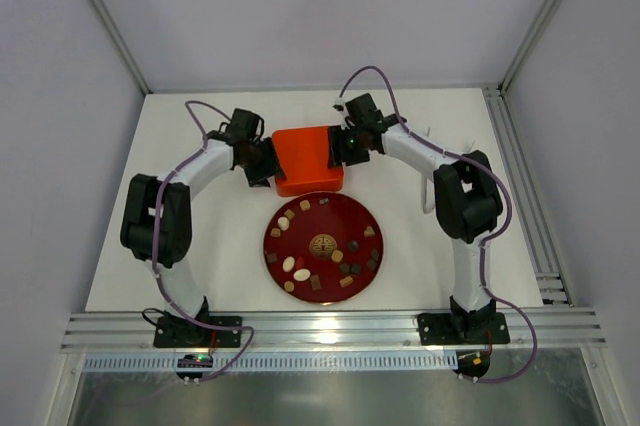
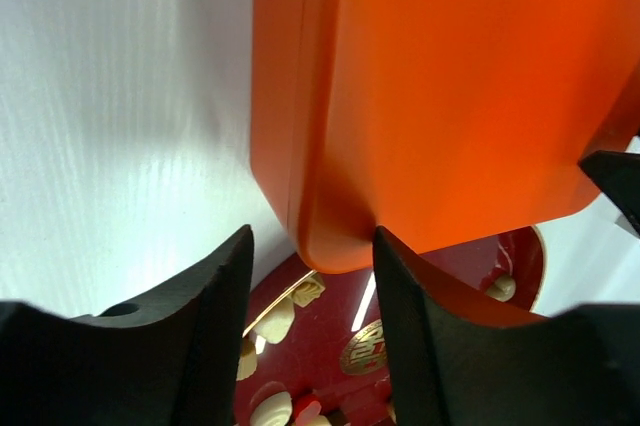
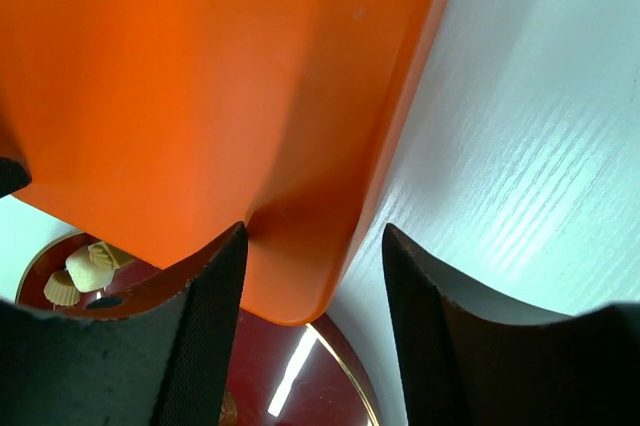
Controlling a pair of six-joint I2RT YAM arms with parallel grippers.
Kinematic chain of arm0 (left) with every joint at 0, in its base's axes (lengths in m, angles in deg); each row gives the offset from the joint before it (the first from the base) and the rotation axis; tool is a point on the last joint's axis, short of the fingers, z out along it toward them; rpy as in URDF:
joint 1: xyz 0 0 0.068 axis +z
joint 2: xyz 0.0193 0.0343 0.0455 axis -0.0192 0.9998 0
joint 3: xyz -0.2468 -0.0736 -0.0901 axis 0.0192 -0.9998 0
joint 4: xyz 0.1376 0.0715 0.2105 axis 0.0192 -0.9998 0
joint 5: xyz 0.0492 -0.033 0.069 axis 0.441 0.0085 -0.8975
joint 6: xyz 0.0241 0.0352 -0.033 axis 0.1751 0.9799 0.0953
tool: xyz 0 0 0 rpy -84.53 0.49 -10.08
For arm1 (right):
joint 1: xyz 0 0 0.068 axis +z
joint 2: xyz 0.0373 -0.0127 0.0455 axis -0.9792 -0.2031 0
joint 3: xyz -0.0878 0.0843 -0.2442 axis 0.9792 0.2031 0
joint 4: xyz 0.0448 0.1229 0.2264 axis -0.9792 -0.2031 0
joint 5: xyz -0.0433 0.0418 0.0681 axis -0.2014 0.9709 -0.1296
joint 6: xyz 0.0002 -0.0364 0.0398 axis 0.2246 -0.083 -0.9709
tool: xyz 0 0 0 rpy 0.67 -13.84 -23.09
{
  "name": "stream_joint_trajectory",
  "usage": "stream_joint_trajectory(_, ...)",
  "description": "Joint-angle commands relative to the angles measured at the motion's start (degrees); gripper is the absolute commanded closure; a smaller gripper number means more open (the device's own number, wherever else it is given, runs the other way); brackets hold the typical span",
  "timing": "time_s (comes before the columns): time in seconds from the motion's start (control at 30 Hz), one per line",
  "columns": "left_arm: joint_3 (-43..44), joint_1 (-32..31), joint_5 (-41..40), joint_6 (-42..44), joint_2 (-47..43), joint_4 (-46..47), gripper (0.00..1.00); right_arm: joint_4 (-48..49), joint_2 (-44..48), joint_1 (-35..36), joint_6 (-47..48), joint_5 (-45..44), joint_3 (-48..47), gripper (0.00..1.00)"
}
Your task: Pack the chocolate
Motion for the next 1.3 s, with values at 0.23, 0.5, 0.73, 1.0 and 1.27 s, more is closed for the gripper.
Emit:
stream_joint_trajectory(0.23, 9.29, 3.30, -3.65, 3.94, 1.37, -5.88, 0.40, -4.85, -5.86, -0.94, 3.31, 0.85, -5.82, 0.36)
stream_joint_trajectory(0.5, 14.21, 7.35, -1.35, 1.57, 6.29, 2.92, 0.39, -6.25, -8.85, -1.20, 4.09, 1.83, -9.51, 0.35)
stream_joint_trajectory(0.73, 20.99, 8.58, 1.36, -0.01, 15.86, 6.52, 0.39, -5.11, -7.89, -1.99, 4.45, 1.56, -8.37, 0.34)
stream_joint_trajectory(1.0, 24.15, 9.02, 0.92, -1.77, 20.09, 6.53, 0.41, -6.95, -8.50, -2.17, 4.53, 0.86, -12.14, 0.34)
stream_joint_trajectory(1.27, 23.01, 9.02, -0.12, -1.86, 16.50, 10.04, 0.47, -9.06, -10.17, -2.26, 4.62, -0.81, -15.48, 0.35)
